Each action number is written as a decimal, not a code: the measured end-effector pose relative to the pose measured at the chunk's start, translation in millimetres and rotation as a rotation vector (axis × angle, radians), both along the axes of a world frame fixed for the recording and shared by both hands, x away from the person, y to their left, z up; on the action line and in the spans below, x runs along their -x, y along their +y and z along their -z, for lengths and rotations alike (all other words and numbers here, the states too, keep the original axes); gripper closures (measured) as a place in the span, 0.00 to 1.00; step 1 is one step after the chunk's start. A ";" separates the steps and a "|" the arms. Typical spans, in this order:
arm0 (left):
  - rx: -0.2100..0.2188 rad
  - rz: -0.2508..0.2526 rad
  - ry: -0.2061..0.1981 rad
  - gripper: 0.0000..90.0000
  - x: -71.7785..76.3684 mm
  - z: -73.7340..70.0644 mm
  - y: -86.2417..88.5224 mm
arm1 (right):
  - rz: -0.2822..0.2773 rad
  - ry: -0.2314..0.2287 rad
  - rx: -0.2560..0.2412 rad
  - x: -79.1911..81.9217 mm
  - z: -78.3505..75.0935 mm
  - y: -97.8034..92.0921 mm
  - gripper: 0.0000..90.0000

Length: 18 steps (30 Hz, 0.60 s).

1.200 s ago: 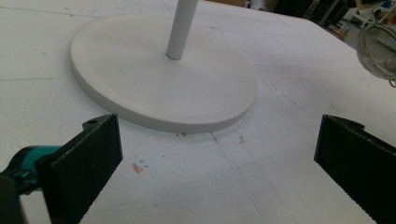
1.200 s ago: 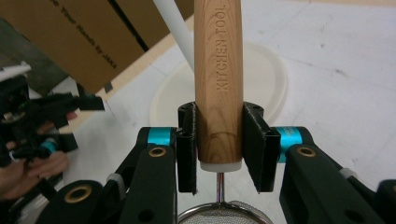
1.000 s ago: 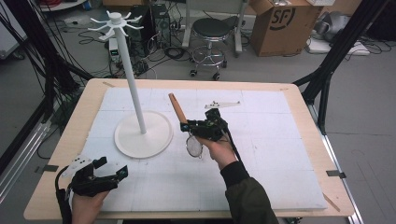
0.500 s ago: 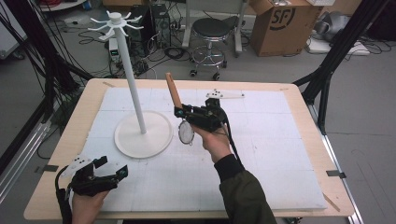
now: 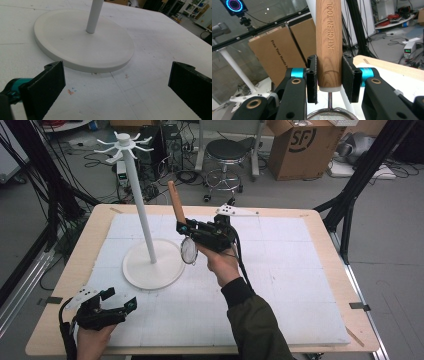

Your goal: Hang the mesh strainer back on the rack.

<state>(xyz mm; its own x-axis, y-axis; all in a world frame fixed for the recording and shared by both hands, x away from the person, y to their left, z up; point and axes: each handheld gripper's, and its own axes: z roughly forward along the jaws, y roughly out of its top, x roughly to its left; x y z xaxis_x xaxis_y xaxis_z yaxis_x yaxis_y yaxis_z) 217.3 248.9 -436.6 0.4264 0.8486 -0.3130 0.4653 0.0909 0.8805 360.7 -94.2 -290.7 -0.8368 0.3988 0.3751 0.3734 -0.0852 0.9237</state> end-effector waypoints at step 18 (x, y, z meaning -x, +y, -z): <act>0.001 0.007 0.005 0.02 0.4 0.4 0.0 | 0.002 -0.070 -0.056 -6.4 -41.1 13.0 0.77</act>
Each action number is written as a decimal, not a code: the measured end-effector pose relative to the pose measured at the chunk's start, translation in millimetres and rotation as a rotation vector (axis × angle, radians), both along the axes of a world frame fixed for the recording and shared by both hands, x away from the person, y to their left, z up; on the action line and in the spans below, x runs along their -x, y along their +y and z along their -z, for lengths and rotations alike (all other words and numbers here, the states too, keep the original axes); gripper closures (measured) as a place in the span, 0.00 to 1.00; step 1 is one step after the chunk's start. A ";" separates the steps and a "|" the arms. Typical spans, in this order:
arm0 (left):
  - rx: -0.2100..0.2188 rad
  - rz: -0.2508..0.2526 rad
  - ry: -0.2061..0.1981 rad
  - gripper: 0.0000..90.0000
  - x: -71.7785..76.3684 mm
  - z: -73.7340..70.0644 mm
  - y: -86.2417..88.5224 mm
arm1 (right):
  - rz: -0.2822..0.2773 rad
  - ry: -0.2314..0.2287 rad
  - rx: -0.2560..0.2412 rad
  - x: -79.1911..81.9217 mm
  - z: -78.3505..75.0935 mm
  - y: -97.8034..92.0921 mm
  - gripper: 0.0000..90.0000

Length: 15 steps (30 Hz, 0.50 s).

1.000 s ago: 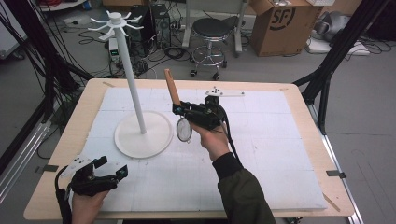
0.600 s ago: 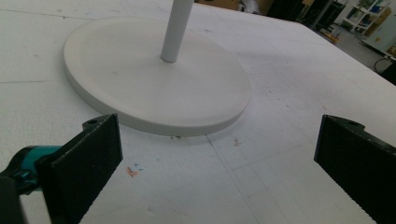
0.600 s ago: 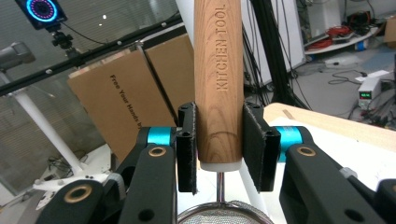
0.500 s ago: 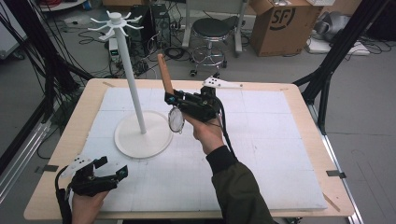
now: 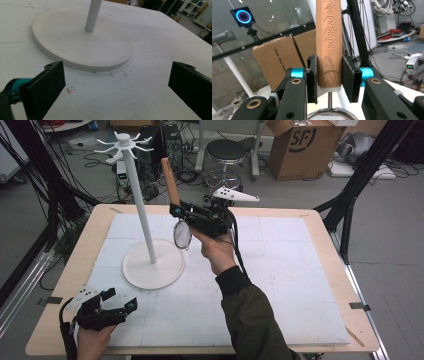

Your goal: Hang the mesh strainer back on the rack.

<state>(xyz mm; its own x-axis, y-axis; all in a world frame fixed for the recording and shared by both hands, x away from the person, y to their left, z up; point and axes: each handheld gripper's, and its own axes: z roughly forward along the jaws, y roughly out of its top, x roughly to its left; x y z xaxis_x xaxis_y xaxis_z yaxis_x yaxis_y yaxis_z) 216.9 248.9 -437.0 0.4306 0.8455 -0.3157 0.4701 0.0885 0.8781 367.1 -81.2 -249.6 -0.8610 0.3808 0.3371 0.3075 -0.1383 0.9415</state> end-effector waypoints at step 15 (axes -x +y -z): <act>0.002 0.000 0.001 0.02 -0.2 0.1 0.4 | -0.061 0.008 -0.086 -10.5 -15.0 3.4 0.77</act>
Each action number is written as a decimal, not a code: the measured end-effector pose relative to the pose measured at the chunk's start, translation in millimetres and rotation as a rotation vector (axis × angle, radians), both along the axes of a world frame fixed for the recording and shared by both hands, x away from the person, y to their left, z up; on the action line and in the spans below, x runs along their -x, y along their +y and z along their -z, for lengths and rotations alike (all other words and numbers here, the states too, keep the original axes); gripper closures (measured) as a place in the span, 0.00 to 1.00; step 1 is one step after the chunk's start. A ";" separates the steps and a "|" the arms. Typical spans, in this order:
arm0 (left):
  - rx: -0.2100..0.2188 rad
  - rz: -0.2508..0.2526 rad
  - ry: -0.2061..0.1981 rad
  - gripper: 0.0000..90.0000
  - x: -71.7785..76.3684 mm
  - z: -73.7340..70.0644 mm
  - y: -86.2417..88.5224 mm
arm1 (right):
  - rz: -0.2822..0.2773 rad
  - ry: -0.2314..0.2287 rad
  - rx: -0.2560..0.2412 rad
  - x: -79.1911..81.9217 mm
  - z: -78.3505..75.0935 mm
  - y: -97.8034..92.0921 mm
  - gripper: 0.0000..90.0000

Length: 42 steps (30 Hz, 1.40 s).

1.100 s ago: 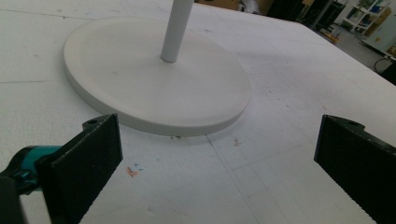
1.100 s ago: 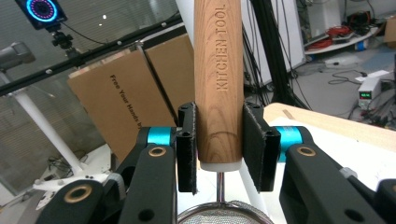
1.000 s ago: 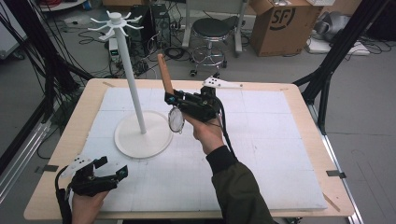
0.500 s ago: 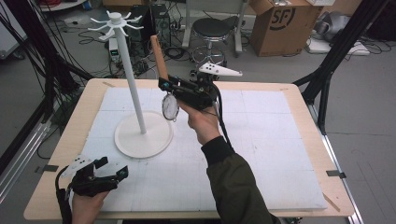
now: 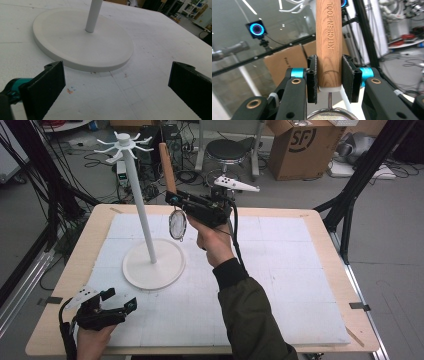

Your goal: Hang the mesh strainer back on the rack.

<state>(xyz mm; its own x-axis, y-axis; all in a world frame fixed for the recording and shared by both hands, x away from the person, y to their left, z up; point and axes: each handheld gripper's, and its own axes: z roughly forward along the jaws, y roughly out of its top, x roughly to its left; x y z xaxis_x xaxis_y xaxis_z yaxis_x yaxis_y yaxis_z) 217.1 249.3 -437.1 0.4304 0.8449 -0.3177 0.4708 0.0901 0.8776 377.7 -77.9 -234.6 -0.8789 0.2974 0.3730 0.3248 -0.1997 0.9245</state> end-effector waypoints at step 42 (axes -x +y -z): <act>0.001 -0.005 -0.003 0.02 2.9 -0.1 3.6 | -0.057 0.007 0.056 -5.6 -0.3 34.0 0.76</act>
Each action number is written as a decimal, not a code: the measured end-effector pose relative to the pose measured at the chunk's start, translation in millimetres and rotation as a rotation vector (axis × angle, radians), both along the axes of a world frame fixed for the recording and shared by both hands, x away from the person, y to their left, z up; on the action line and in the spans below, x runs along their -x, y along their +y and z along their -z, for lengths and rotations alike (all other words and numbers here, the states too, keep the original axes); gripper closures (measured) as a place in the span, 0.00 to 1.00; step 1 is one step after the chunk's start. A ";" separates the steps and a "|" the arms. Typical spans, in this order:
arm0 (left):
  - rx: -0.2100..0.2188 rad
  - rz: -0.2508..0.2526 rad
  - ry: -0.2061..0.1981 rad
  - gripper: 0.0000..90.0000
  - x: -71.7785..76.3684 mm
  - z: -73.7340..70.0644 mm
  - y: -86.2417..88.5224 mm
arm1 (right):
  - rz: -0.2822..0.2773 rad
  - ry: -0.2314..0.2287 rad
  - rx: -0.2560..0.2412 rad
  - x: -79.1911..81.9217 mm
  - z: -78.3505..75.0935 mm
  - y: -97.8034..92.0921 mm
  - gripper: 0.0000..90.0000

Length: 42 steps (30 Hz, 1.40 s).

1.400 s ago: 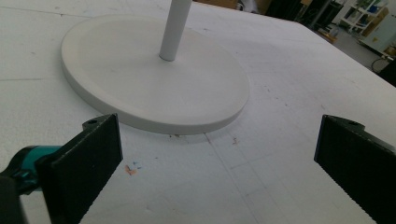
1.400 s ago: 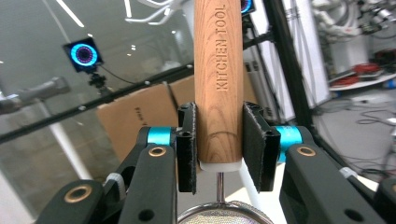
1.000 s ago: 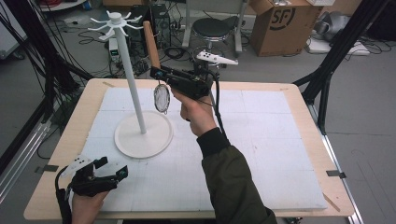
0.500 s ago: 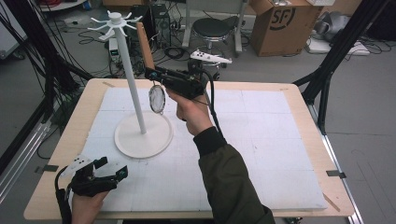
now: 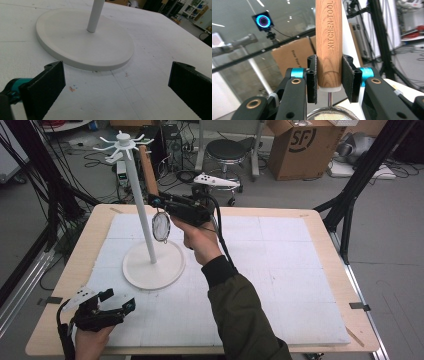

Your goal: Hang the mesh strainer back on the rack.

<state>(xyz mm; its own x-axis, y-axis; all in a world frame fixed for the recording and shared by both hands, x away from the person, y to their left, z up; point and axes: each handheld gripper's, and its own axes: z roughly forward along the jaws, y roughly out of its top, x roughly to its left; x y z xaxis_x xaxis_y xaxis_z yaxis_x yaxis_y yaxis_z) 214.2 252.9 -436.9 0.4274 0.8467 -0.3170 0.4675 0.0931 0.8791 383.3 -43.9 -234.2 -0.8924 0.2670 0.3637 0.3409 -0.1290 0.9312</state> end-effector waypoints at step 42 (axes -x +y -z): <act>0.023 0.016 0.002 0.02 -0.6 0.6 -1.2 | 0.069 0.076 0.087 25.2 37.3 -74.0 0.23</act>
